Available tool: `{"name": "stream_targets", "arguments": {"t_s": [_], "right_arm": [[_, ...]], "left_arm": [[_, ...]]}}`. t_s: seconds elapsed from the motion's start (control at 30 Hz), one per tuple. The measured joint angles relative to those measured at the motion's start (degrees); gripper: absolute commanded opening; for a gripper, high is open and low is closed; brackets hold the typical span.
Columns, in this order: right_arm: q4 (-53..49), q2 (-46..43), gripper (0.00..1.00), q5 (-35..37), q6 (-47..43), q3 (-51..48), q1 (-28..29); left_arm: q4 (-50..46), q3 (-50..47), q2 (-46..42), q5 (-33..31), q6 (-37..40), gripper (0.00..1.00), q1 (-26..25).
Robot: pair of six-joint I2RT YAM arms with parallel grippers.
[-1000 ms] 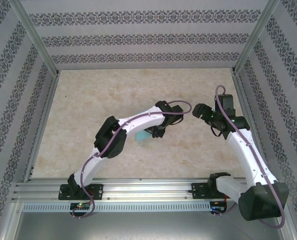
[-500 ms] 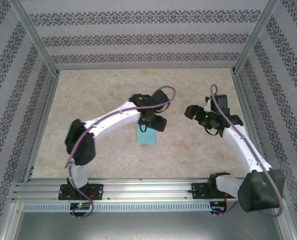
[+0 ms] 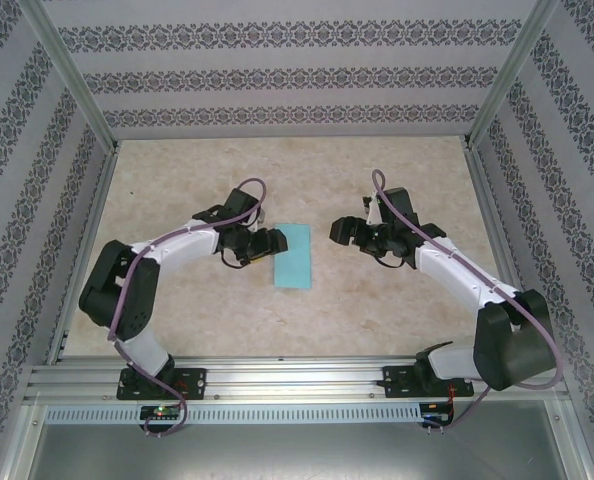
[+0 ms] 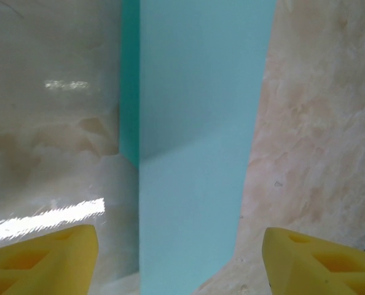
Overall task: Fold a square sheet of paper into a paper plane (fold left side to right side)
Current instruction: Third fold the triangle at the center of the table.
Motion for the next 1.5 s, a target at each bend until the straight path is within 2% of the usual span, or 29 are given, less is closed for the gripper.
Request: {"name": "stream_targets", "arguments": {"t_s": [0.3,0.53,0.67,0.87,1.1,1.23,1.5], "right_arm": [[0.35,-0.5,0.8,-0.02,-0.13,0.0,0.0],[2.99,-4.15,0.76,0.22,-2.25,-1.86,1.99],[4.98,-7.85,0.76,3.32,-8.0,-4.85,8.68],[10.01,-10.4,0.77,11.89,-19.32,-8.68,22.29],[15.93,-2.84,0.77,25.81,-33.9,-10.03,37.86],[19.47,3.41,0.77,32.13,-40.94,-10.05,42.69],[23.34,13.25,0.77,40.15,-50.29,-9.01,45.09]], "left_arm": [[6.93,0.0,6.08,2.62,-2.54,0.68,0.11],[9.03,-0.02,6.78,3.23,-4.09,0.4,0.11],[9.7,-0.07,6.78,3.28,-4.83,0.28,0.11],[10.27,-0.61,6.78,3.3,-5.27,0.21,0.11],[11.04,-1.31,6.78,4.17,-5.95,0.15,0.11],[11.13,-1.31,6.78,4.44,-6.1,0.12,0.11],[11.19,-1.84,6.78,4.55,-6.14,0.11,0.11]]}}
